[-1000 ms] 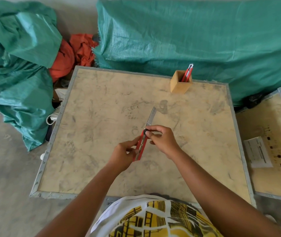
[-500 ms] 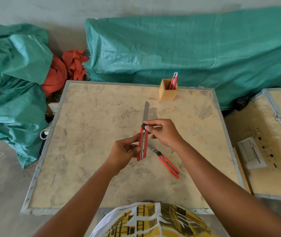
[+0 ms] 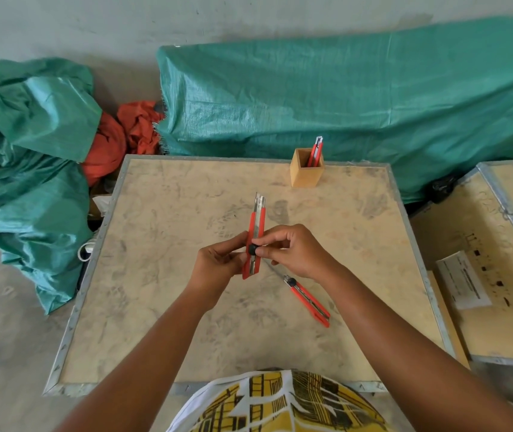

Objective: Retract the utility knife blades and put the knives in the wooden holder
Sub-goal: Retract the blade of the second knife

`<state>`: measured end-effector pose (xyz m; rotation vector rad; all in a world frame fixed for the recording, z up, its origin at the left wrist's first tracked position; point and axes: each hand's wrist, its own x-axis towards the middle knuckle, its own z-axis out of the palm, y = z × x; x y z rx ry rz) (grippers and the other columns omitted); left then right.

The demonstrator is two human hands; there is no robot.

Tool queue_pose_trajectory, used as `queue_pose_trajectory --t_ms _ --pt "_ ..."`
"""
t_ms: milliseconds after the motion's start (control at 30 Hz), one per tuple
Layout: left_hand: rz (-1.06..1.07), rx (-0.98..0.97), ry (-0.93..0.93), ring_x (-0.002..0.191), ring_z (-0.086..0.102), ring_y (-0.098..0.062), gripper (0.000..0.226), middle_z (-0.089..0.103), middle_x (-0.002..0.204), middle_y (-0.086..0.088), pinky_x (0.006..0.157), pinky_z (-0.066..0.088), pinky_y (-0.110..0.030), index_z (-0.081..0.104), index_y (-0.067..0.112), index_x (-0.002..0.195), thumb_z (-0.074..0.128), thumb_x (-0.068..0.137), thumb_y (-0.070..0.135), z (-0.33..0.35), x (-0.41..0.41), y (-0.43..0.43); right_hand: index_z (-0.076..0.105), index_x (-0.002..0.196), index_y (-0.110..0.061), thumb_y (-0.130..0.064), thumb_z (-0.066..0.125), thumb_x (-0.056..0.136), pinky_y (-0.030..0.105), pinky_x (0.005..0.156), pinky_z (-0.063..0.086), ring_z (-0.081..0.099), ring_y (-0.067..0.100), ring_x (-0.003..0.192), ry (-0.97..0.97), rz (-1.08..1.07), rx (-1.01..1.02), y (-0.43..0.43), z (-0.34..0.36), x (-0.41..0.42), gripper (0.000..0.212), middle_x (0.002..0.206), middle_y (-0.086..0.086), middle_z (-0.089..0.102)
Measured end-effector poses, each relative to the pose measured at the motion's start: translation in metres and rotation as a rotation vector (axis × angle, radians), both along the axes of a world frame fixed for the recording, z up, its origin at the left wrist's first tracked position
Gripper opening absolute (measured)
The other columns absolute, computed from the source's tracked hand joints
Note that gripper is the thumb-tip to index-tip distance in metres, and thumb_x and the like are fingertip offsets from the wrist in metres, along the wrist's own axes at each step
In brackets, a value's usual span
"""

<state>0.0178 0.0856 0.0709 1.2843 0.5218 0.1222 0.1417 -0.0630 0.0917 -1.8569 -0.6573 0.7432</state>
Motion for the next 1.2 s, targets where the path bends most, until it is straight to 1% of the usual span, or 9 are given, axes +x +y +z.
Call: queue_pose_trajectory --t_ms 100,167,333,500,667,800,1000,1100,1200 --pt "0.008 -0.058 -0.029 0.096 0.075 -0.024 0.044 0.077 0.110 -0.002 0.080 0.062 -0.037 0.065 0.011 0.124 0.053 0.091 -0.015 0.000 0.001 0.001 0.082 0.105 -0.018 -0.011 0.083 0.082 0.027 0.093 0.058 0.072 0.010 0.099 -0.073 0.078 -0.029 -0.002 0.001 0.002 0.024 0.109 -0.001 0.075" --pt "0.016 -0.085 -0.033 0.096 0.075 -0.028 0.042 0.077 0.111 -0.007 0.081 0.061 -0.041 0.066 0.010 0.123 0.053 0.092 -0.015 -0.002 0.001 0.000 0.082 0.103 -0.019 -0.012 0.084 0.081 0.025 0.096 0.056 0.071 0.007 0.100 -0.085 0.118 -0.047 -0.003 0.002 -0.001 0.024 0.108 -0.004 0.074" --pt "0.022 -0.113 -0.039 0.097 0.075 -0.029 0.042 0.076 0.114 -0.006 0.082 0.062 -0.039 0.064 0.009 0.126 0.054 0.092 -0.012 0.003 0.003 -0.001 0.078 0.112 -0.025 -0.014 0.079 0.086 0.020 0.088 0.057 0.069 0.008 0.098 -0.163 0.104 -0.022 -0.007 0.004 -0.004 0.029 0.112 -0.004 0.072" --pt "0.049 -0.156 -0.033 0.104 0.072 -0.034 0.040 0.071 0.121 -0.016 0.090 0.059 -0.045 0.061 0.001 0.130 0.056 0.092 -0.010 0.006 0.005 -0.001 0.079 0.107 -0.023 -0.018 0.082 0.084 0.033 0.084 0.060 0.070 0.009 0.091 -0.250 0.044 -0.001 -0.006 0.002 -0.011 0.024 0.107 -0.005 0.072" --pt "0.102 -0.163 -0.002 0.103 0.072 -0.035 0.038 0.073 0.117 -0.018 0.090 0.058 -0.048 0.063 -0.001 0.127 0.057 0.091 -0.011 0.006 0.006 -0.005 0.076 0.101 -0.020 -0.018 0.086 0.080 0.041 0.078 0.061 0.070 0.010 0.083 -0.299 -0.005 0.023 -0.006 -0.002 -0.014 0.023 0.103 -0.005 0.072" --pt "0.115 -0.205 -0.005 0.101 0.073 -0.033 0.039 0.073 0.117 -0.018 0.087 0.061 -0.043 0.063 0.000 0.128 0.058 0.090 -0.009 0.006 0.006 -0.008 0.078 0.109 -0.028 -0.020 0.084 0.082 0.038 0.076 0.060 0.068 0.011 0.087 -0.295 0.015 0.030 -0.011 -0.001 -0.013 0.028 0.106 -0.007 0.073" --pt "0.133 -0.202 -0.004 0.098 0.075 -0.029 0.036 0.074 0.115 -0.015 0.082 0.062 -0.040 0.067 0.003 0.122 0.061 0.089 -0.008 0.007 0.008 -0.008 0.078 0.099 -0.024 -0.028 0.088 0.076 0.034 0.067 0.057 0.064 0.011 0.083 -0.314 -0.055 0.022 -0.010 0.001 -0.016 0.025 0.100 -0.009 0.073" --pt "0.129 -0.199 -0.011 0.095 0.075 -0.026 0.036 0.076 0.112 -0.013 0.078 0.062 -0.036 0.067 0.004 0.122 0.061 0.089 -0.008 0.009 0.010 -0.010 0.079 0.105 -0.027 -0.026 0.088 0.077 0.027 0.063 0.053 0.062 0.011 0.081 -0.307 -0.051 0.050 -0.012 0.000 -0.016 0.029 0.101 -0.011 0.072" --pt "0.134 -0.196 -0.006 0.093 0.076 -0.024 0.034 0.077 0.109 -0.010 0.077 0.062 -0.035 0.069 0.007 0.118 0.061 0.089 -0.008 0.010 0.012 -0.011 0.080 0.100 -0.025 -0.028 0.089 0.075 0.018 0.061 0.049 0.062 0.010 0.081 -0.326 -0.084 0.053 -0.012 0.000 -0.013 0.027 0.098 -0.010 0.073"
